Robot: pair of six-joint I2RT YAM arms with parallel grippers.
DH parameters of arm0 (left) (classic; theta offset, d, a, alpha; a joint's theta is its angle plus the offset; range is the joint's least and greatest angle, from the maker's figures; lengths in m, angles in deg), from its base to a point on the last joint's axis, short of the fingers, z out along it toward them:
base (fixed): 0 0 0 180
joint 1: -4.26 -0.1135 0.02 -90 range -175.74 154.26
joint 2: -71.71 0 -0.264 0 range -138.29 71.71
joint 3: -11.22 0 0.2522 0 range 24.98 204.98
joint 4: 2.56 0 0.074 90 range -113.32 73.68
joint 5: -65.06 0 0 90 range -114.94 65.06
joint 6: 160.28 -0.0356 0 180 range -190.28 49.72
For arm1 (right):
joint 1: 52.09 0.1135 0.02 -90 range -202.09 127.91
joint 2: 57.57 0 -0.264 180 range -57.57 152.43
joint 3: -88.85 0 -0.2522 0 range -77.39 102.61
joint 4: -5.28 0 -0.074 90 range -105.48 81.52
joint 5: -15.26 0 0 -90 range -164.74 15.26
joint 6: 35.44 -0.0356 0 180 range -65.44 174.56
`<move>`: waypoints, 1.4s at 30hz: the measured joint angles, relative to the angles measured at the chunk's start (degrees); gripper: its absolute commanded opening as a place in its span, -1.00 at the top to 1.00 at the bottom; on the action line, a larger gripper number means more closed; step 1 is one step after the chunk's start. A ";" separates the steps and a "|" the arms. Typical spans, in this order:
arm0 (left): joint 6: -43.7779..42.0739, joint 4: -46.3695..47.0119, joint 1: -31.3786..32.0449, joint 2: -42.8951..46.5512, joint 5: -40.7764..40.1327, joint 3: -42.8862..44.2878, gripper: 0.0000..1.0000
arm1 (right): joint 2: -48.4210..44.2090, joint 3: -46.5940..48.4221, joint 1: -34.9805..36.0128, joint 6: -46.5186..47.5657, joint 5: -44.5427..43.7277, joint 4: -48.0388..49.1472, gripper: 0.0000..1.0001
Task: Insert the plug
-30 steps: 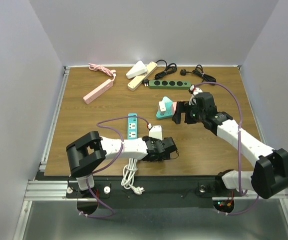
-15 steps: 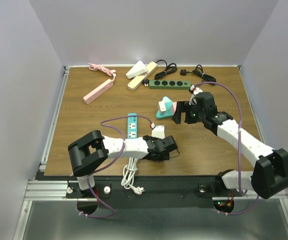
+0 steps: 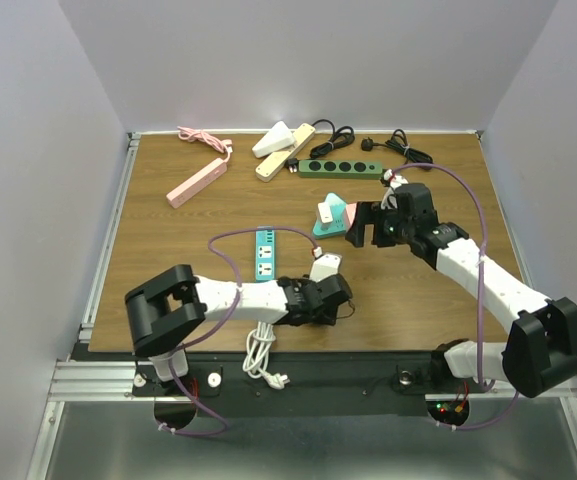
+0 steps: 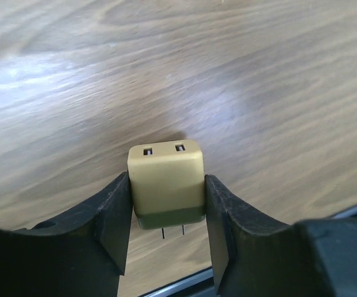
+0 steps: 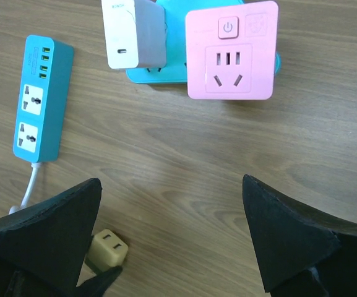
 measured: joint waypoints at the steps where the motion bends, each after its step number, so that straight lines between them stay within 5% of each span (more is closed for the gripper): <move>1: -2.21 1.75 -0.04 1.95 -0.11 -2.16 1.00 | -0.02 0.02 -0.11 -0.04 0.39 -0.24 -1.00; 15: -25.90 24.39 -7.98 27.12 3.67 -18.45 1.00 | -2.27 1.38 -0.68 -0.79 18.14 -9.03 -0.82; 24: -32.11 30.91 -9.40 27.06 9.51 -18.75 1.00 | 1.29 5.05 -0.66 -0.20 29.51 -11.04 -0.74; 42: -35.69 34.69 -9.40 22.40 14.47 -17.66 1.00 | 4.15 4.83 2.62 -0.02 33.27 -11.28 -0.55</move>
